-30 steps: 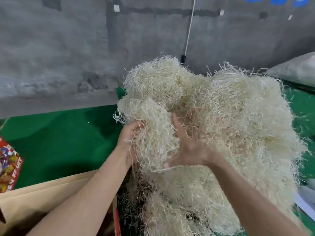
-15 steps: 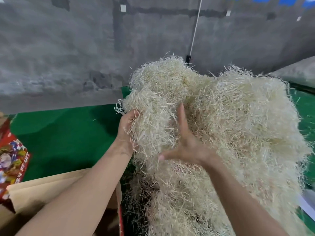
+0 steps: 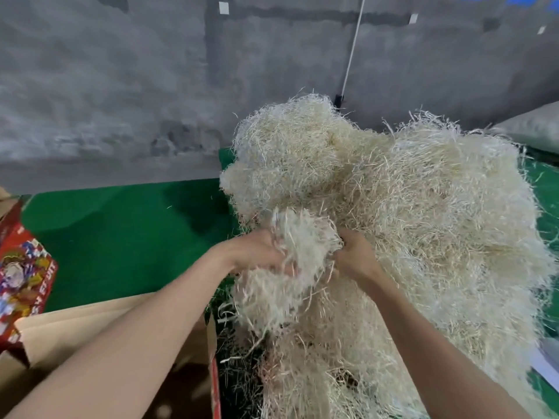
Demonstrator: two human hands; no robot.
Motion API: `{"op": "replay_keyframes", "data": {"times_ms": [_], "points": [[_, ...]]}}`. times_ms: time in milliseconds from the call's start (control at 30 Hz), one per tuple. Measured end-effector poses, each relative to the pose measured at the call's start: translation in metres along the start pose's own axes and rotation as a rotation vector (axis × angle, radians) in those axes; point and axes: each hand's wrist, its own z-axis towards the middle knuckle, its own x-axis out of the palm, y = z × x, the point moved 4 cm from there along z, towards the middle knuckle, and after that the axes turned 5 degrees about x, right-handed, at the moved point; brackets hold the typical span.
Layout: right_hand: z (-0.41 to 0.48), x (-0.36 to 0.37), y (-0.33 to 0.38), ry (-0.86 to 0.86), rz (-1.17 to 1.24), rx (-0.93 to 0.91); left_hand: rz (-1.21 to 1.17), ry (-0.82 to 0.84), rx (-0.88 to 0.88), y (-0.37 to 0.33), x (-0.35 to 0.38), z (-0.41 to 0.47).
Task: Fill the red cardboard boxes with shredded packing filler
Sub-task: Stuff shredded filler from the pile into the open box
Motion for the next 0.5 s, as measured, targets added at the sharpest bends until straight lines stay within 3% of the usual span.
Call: {"op": "replay_keyframes", "data": {"times_ms": [33,100,300,400,500], "points": [[0.001,-0.002,0.003,-0.017,-0.01,-0.008,0.133,0.064,-0.013,-0.003,0.012,0.0],[0.004,-0.003,0.003,-0.056,-0.069,-0.046,0.276,0.02,-0.008,-0.008,0.024,0.005],[-0.001,0.0,-0.021,-0.083,-0.389,-0.182,0.428,-0.72,0.121,-0.018,-0.014,-0.004],[-0.011,0.006,-0.06,0.009,-0.598,-0.027,0.391,-0.971,0.196,-0.016,-0.046,-0.019],[-0.022,0.006,-0.078,0.157,-0.666,0.113,0.197,-0.996,0.184,-0.011,-0.061,-0.026]]}}
